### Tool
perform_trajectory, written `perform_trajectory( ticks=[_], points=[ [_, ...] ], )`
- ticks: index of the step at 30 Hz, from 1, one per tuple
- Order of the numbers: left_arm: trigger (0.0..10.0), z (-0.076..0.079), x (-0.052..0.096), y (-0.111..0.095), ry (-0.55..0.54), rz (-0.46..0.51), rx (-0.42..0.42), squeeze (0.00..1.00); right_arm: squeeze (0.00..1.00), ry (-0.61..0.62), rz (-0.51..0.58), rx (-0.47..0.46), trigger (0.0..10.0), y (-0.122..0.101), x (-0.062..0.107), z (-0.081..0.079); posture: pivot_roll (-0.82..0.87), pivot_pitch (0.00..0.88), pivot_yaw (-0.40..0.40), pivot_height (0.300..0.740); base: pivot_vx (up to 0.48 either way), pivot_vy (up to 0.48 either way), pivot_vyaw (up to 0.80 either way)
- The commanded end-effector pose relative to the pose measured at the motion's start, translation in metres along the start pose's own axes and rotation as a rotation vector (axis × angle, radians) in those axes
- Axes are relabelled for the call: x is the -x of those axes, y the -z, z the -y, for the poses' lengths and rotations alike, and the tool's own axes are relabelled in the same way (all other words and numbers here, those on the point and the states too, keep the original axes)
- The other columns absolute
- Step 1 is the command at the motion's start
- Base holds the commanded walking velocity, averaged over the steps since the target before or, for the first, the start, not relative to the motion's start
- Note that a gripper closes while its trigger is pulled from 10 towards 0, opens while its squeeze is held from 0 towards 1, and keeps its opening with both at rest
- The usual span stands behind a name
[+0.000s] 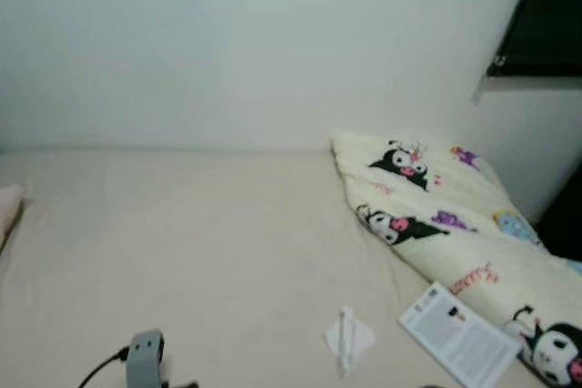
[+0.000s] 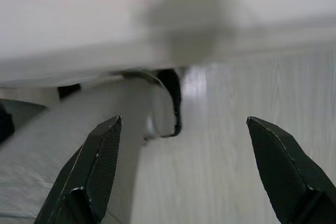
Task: Clean up the room
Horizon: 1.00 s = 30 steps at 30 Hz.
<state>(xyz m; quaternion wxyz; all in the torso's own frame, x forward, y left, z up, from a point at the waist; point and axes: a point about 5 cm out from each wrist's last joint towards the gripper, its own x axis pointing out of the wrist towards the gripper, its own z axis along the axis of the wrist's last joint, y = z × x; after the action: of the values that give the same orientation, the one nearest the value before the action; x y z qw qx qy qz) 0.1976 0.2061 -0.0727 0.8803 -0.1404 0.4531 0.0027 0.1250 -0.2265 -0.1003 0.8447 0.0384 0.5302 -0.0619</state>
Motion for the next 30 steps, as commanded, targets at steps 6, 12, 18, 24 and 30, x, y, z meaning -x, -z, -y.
perform_trajectory(
  ticks=[6, 12, 18, 24, 30],
  points=[
    [10.0, -0.001, 0.0, 0.005, -0.031, -0.028, 0.003, 0.0, 0.0, -0.058, -0.008, 0.04, 10.0, 0.002, 0.0, -0.005, -0.02, 0.0, 0.025, 0.74, 0.0, 0.0, 0.72],
    [10.0, -0.001, 0.0, 0.004, -0.035, -0.029, 0.0, 0.0, 0.0, -0.024, -0.022, 0.016, 10.0, 0.006, 0.001, -0.002, -0.03, 0.0, 0.028, 0.74, 0.0, 0.0, 0.27],
    [10.0, -0.001, 0.0, 0.003, -0.045, -0.033, -0.005, 0.0, 0.0, 0.009, -0.036, 0.012, 10.0, 0.009, 0.002, 0.005, -0.03, 0.0, 0.028, 0.74, 0.0, 0.0, 0.0],
    [10.0, 0.001, -0.001, 0.002, -0.049, -0.036, -0.003, 0.0, 0.0, 0.017, -0.038, 0.019, 10.0, 0.009, 0.002, 0.006, -0.04, 0.0, 0.029, 0.74, 0.0, 0.0, 0.0],
    [10.0, 0.003, -0.002, 0.003, -0.049, -0.051, -0.044, 0.0, 0.0, 0.024, -0.038, 0.022, 10.0, 0.008, 0.002, 0.007, -0.04, 0.0, 0.029, 0.74, -0.383, 0.0, 0.0]
  ],
)
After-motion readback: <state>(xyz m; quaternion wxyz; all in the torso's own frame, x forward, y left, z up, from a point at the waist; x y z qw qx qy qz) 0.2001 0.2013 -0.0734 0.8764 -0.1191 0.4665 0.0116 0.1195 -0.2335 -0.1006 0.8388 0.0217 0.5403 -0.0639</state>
